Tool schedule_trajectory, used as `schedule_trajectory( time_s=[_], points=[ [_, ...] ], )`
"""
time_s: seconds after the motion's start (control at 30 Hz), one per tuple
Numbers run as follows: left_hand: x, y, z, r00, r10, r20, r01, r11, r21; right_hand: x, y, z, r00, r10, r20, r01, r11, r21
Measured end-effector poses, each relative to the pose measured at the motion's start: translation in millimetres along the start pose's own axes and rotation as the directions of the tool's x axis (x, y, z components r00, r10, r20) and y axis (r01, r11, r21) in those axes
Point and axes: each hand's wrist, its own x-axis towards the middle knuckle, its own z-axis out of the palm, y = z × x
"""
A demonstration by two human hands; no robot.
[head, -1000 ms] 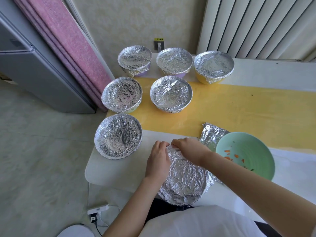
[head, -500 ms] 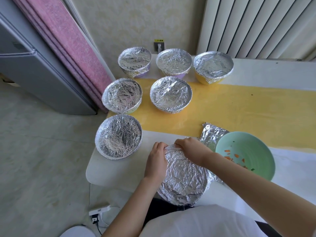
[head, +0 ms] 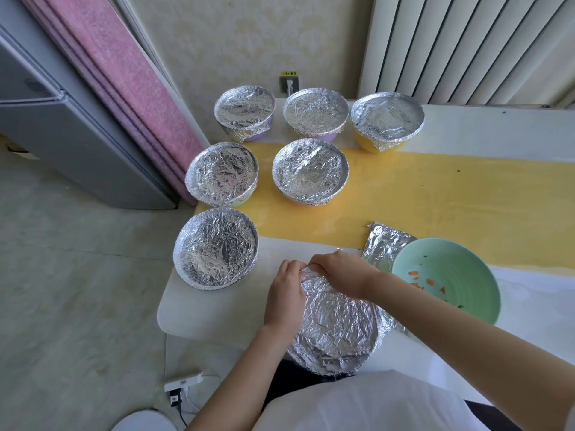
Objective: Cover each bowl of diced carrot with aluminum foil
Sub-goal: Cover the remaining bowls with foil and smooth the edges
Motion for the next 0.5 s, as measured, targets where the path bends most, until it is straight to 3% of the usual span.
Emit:
schedule_trajectory(
  time_s=[0.2,0.4,0.5],
  points=[
    [-1,1,0,0.999,0.018,-0.026,-0.018,1.000,-0.018,0,2,2,1.000,-0.019,-0.010,0.019,0.999,-0.047],
    [0,0,0,0.999,-0.025,-0.042,0.025,1.000,0.003,-3,10,10,0.993,0.009,-0.121,0.002,0.996,0.086],
    [-1,-2,-1,0.999,-0.044,-0.032,0.044,0.999,0.014,-4,14,11,0.996,0.038,-0.087,-0.031,0.996,0.080]
  ],
)
